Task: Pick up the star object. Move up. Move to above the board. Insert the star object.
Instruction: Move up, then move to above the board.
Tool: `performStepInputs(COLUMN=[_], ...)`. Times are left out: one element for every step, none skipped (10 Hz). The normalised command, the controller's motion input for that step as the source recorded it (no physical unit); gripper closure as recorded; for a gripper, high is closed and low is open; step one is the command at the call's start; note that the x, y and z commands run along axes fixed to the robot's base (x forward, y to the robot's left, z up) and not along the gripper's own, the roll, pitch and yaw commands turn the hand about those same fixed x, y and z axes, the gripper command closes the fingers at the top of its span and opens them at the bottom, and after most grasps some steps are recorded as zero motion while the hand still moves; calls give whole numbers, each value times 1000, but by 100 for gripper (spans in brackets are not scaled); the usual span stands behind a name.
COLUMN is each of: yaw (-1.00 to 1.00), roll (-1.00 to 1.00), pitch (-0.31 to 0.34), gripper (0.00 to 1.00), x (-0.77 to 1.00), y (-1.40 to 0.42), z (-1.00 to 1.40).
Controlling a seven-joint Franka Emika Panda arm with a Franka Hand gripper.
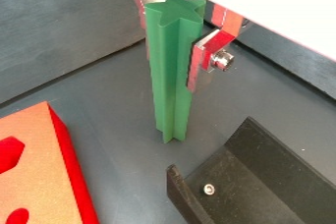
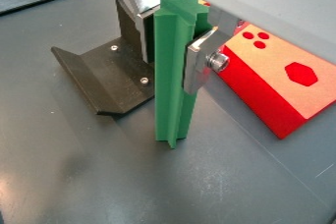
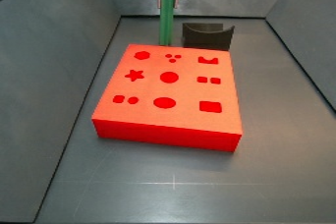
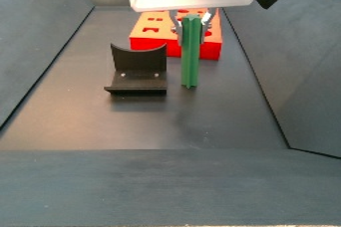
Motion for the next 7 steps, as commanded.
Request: performStepInputs(yaw=[0, 3, 4, 4, 4, 104, 102], roll=[0, -6, 8, 26, 48, 103, 113], pitch=[0, 19, 28, 35, 52, 281, 283], gripper=[100, 100, 100, 100, 100, 100, 100], x=[0, -15, -19, -15, -11, 2, 8], y=[0, -41, -27, -12, 1, -59, -59], z=[833, 778, 661, 511, 291, 1000, 1000])
